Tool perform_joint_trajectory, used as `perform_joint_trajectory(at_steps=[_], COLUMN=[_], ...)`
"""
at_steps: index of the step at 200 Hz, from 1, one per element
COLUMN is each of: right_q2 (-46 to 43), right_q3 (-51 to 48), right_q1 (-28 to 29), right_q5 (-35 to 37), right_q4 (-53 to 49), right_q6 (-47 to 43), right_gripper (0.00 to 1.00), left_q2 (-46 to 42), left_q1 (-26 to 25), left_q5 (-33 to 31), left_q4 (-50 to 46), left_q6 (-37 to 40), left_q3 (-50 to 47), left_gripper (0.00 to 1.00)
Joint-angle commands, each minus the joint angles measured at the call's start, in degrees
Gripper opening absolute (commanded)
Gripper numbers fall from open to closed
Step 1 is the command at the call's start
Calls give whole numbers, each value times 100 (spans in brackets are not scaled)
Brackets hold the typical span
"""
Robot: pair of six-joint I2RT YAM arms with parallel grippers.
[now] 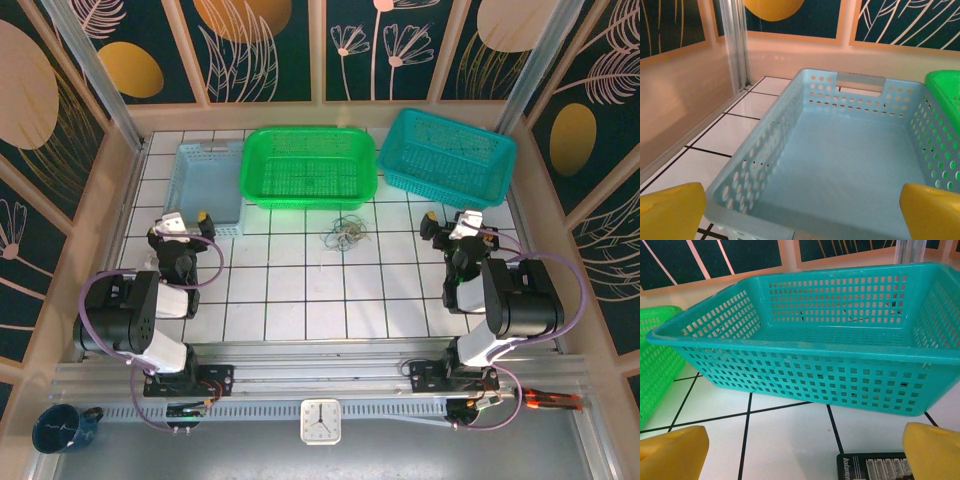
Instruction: Untangle the cables
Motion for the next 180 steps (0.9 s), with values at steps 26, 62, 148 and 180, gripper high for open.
perform_joint_trajectory(at_steps=[26, 62, 148, 180], right_q2=[-175, -1100, -2628, -2428], right_q3=[84, 131, 2236, 3019], right_q1=[-46, 73, -83, -73], right_q5=[14, 463, 958, -354], right_q4=[-112, -932, -5555, -6514], right_q6=[-13, -44, 2283, 1971], right_gripper=[99, 99, 99, 99], left_q2=[-143, -929, -2333, -2448], left_q1=[-1, -1, -1, -9], left_q5=[211, 53, 906, 1643], left_q4=[319, -923, -4142, -4995], left_q6=[20, -15, -1520, -2100], left_q3=[-89, 231, 1545, 2028], left_gripper=[99, 99, 99, 99])
